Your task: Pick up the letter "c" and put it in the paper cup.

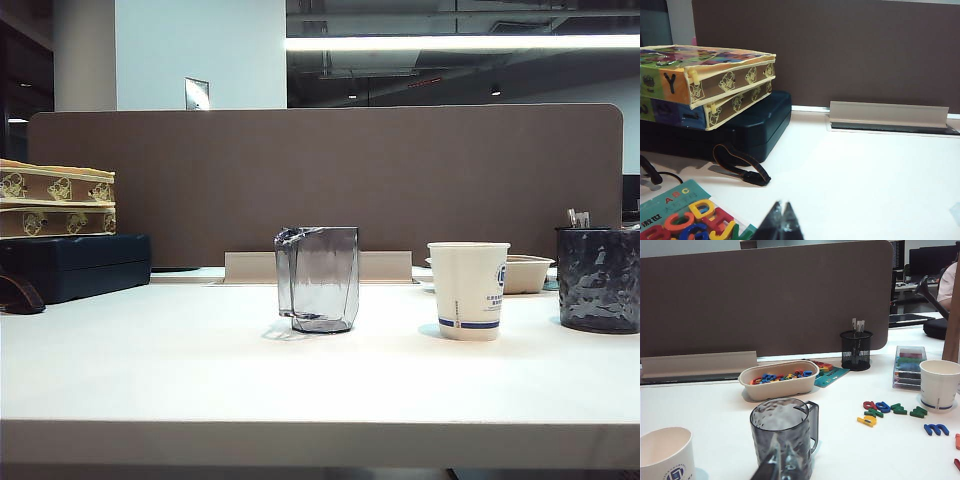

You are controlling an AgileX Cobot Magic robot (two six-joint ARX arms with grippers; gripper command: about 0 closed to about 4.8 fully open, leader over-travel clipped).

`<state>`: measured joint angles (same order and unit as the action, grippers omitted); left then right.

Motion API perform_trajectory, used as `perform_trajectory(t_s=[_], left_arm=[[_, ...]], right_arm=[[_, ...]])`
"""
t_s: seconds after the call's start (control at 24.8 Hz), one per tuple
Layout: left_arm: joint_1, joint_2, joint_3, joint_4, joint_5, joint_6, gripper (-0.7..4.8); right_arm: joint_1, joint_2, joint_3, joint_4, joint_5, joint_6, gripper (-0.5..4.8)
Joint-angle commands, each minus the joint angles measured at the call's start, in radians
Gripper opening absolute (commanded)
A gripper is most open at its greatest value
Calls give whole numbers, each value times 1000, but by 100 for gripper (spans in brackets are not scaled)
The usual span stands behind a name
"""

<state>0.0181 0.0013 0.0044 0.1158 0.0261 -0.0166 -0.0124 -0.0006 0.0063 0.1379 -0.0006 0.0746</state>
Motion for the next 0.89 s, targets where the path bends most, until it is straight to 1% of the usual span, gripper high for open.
perform_trajectory(t_s=[0.04,0.48,0.77,0.89], left_arm=[[1,0,2,11,4,1,-3],[1,0,2,11,4,1,-4],[1,0,2,11,4,1,-3],[1,0,2,11,4,1,-4]], right_arm=[[0,0,-7,16,0,4,12],[0,0,-7,12,0,4,12],[3,0,-7,-119,0,4,12],[3,0,-7,-143,0,4,12]])
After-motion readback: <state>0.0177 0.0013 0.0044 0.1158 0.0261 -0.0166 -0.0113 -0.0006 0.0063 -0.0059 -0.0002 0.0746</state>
